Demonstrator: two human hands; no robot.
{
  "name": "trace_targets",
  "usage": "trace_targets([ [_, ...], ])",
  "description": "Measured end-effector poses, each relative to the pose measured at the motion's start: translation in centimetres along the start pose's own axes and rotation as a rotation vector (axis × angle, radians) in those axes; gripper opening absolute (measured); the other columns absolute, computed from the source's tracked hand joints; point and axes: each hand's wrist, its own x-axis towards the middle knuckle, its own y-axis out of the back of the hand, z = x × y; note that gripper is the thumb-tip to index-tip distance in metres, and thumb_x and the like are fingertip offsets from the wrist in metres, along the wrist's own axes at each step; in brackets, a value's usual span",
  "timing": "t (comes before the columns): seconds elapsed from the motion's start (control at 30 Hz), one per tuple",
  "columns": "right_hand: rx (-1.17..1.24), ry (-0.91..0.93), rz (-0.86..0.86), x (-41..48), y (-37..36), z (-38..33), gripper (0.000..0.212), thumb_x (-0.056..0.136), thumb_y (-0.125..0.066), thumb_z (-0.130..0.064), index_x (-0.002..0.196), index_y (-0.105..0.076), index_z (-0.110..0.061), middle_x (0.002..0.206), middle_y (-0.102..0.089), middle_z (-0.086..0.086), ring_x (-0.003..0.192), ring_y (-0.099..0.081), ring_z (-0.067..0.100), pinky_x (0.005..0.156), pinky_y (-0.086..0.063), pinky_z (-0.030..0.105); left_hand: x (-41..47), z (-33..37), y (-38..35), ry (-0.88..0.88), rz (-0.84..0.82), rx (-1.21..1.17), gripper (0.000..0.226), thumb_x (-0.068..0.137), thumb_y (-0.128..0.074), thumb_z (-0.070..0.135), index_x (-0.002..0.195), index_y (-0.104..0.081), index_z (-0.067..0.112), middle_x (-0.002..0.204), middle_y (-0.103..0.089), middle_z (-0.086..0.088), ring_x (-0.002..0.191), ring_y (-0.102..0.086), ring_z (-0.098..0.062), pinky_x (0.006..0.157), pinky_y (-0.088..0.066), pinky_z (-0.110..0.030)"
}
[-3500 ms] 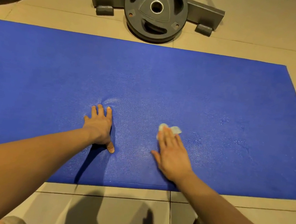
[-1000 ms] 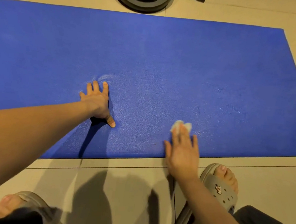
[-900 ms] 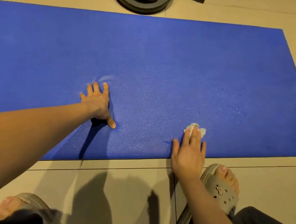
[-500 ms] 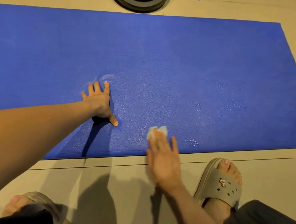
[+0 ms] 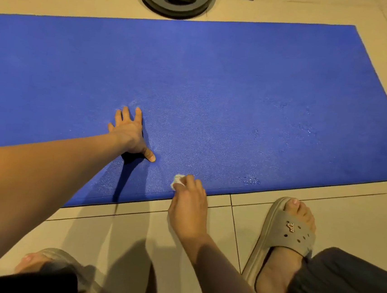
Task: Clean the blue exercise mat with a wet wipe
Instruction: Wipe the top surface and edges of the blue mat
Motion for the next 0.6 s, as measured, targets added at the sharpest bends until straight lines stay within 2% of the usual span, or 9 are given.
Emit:
trace_targets([
  [0.1,0.644,-0.365,-0.019,1.7,1.9,0.1,0.016,0.089,-0.067,0.0,0.089,-0.074,-0.014,0.093,-0.067,0.001,0.083,-0.064,0.007,0.078,-0.049,0.024,-1.3,-0.4,-0.7,-0.013,0.051,-0.046,0.151,0.052,-0.092,0.066,0.163,0.0,0.02,0.167,0.003,-0.017,0.155,-0.001,-0.038,0.121,-0.025,-0.058],
  [0.17,1.123,-0.639,0.102,3.7,4.5,0.8,0.021,0.085,-0.071,0.008,0.088,-0.063,-0.011,0.076,-0.066,0.01,0.063,-0.062,0.018,0.054,-0.049,0.027,-2.6,-0.8,-1.5,-0.058,0.093,-0.052,0.132,0.062,-0.087,0.067,0.16,-0.014,0.019,0.164,-0.009,-0.018,0.151,-0.013,-0.038,0.116,-0.034,-0.057],
  [0.2,1.253,-0.741,0.173,4.6,5.7,1.7,0.025,0.086,-0.07,0.012,0.091,-0.056,-0.008,0.07,-0.063,0.013,0.055,-0.06,0.022,0.045,-0.048,0.027,-3.1,-1.1,-1.9,-0.105,0.087,-0.056,0.129,0.063,-0.086,0.069,0.159,-0.017,0.019,0.164,-0.009,-0.017,0.151,-0.014,-0.038,0.116,-0.034,-0.056],
  [0.23,1.265,-0.801,0.235,5.3,6.7,2.7,0.027,0.086,-0.068,0.013,0.092,-0.053,-0.008,0.068,-0.061,0.012,0.051,-0.061,0.022,0.043,-0.048,0.027,-3.6,-1.5,-2.5,-0.164,0.055,-0.056,0.133,0.061,-0.085,0.071,0.161,-0.014,0.019,0.165,-0.006,-0.016,0.152,-0.009,-0.036,0.119,-0.032,-0.054],
  [0.27,1.089,-0.804,0.266,5.7,7.2,3.9,0.025,0.086,-0.069,0.009,0.09,-0.054,-0.01,0.07,-0.062,0.009,0.056,-0.064,0.022,0.048,-0.051,0.029,-4.1,-1.9,-3.0,-0.225,0.0,-0.032,0.141,0.058,-0.086,0.073,0.163,-0.007,0.02,0.167,0.002,-0.015,0.155,-0.002,-0.035,0.122,-0.026,-0.052],
  [0.33,0.498,-0.71,0.234,5.9,7.4,6.5,0.015,0.087,-0.069,-0.006,0.084,-0.061,-0.019,0.084,-0.064,0.004,0.08,-0.066,0.027,0.066,-0.053,0.035,-4.9,-2.5,-4.2,-0.308,-0.077,0.102,0.155,0.052,-0.086,0.076,0.163,0.01,0.024,0.167,0.02,-0.015,0.155,0.015,-0.037,0.126,-0.014,-0.051],
  [0.43,-0.052,-0.412,0.201,5.0,7.3,8.2,0.009,0.091,-0.064,-0.011,0.09,-0.072,-0.016,0.103,-0.056,0.009,0.098,-0.056,0.03,0.08,-0.049,0.044,-5.2,-2.5,-5.5,-0.326,-0.04,0.26,0.161,0.052,-0.085,0.077,0.16,0.022,0.022,0.163,0.03,-0.02,0.152,0.024,-0.042,0.127,-0.008,-0.053],
  [0.5,-0.161,-0.261,0.167,4.6,6.9,8.2,0.013,0.093,-0.062,-0.012,0.099,-0.074,-0.01,0.102,-0.054,0.012,0.095,-0.056,0.033,0.078,-0.049,0.046,-5.3,-2.1,-5.8,-0.314,-0.018,0.264,0.161,0.053,-0.087,0.073,0.16,0.022,0.021,0.163,0.03,-0.022,0.151,0.024,-0.043,0.127,-0.007,-0.054],
  [0.6,-0.092,-0.195,0.127,3.7,5.7,7.1,0.021,0.096,-0.063,-0.026,0.107,-0.07,-0.01,0.102,-0.053,0.008,0.09,-0.057,0.032,0.079,-0.049,0.042,-5.4,-1.9,-5.9,-0.296,-0.016,0.247,0.162,0.053,-0.089,0.07,0.16,0.022,0.022,0.163,0.03,-0.022,0.151,0.025,-0.043,0.127,-0.006,-0.055],
])
